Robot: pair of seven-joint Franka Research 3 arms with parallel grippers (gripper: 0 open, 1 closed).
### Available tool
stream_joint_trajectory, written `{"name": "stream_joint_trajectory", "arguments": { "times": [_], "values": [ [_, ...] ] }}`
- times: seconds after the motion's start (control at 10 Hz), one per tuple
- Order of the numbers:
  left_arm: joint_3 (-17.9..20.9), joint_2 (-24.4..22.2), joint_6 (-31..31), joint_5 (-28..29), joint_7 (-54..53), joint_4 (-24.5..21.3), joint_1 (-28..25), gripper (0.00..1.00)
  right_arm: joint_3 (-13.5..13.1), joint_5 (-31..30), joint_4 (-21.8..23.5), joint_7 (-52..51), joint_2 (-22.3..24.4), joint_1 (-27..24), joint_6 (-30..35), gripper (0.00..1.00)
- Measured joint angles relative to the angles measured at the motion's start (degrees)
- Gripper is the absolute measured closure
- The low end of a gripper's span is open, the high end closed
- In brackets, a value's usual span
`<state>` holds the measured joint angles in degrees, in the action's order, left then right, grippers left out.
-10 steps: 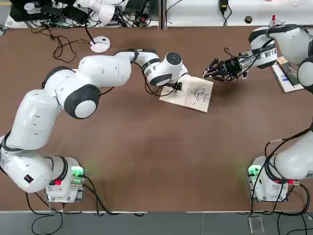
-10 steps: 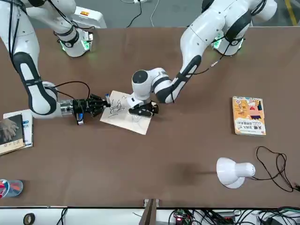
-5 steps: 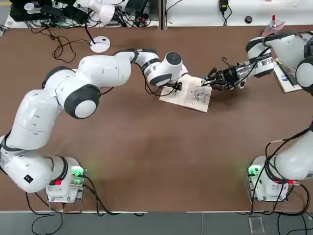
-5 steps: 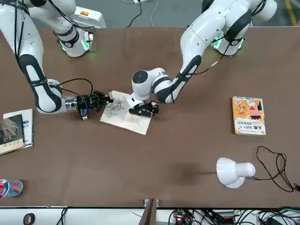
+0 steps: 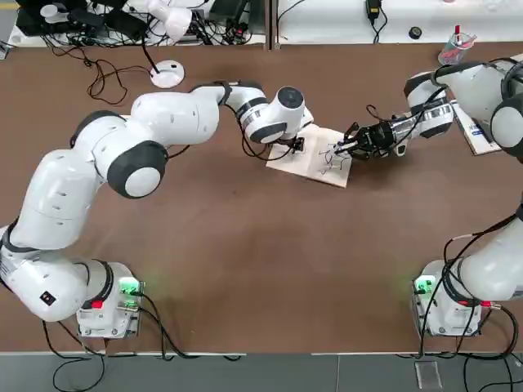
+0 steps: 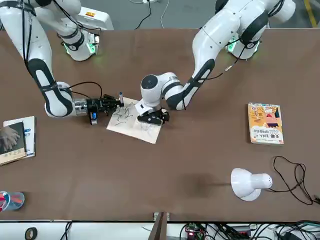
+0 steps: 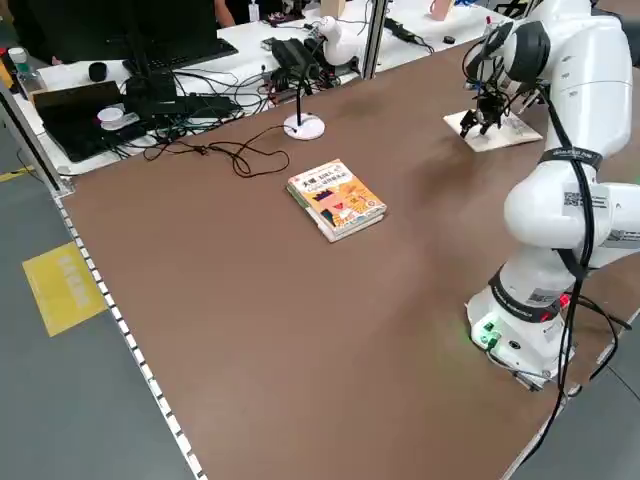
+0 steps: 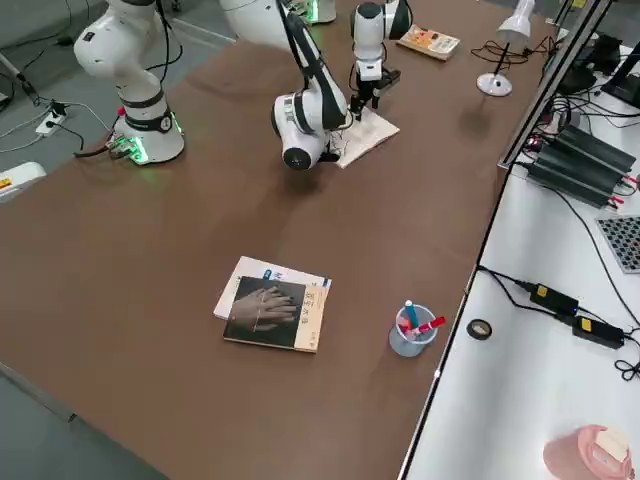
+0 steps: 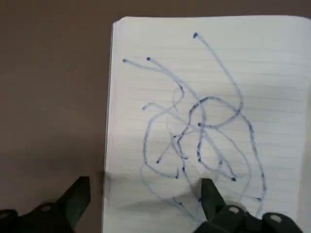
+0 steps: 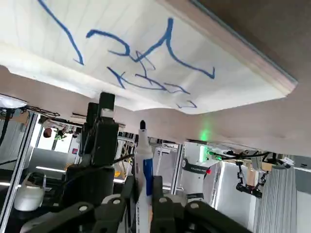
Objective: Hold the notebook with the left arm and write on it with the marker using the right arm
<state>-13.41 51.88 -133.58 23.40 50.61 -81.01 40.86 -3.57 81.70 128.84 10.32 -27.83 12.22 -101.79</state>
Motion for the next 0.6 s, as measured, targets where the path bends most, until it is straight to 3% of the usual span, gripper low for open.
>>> {"name": "stream_joint_trajectory", "arguments": {
  "times": [0.6],
  "values": [
    [0.0,0.0,0.0,0.0,-0.1,0.0,0.0,0.00,0.1,0.1,1.4,-2.8,-2.0,0.1,-1.4,0.83]
  ]
}}
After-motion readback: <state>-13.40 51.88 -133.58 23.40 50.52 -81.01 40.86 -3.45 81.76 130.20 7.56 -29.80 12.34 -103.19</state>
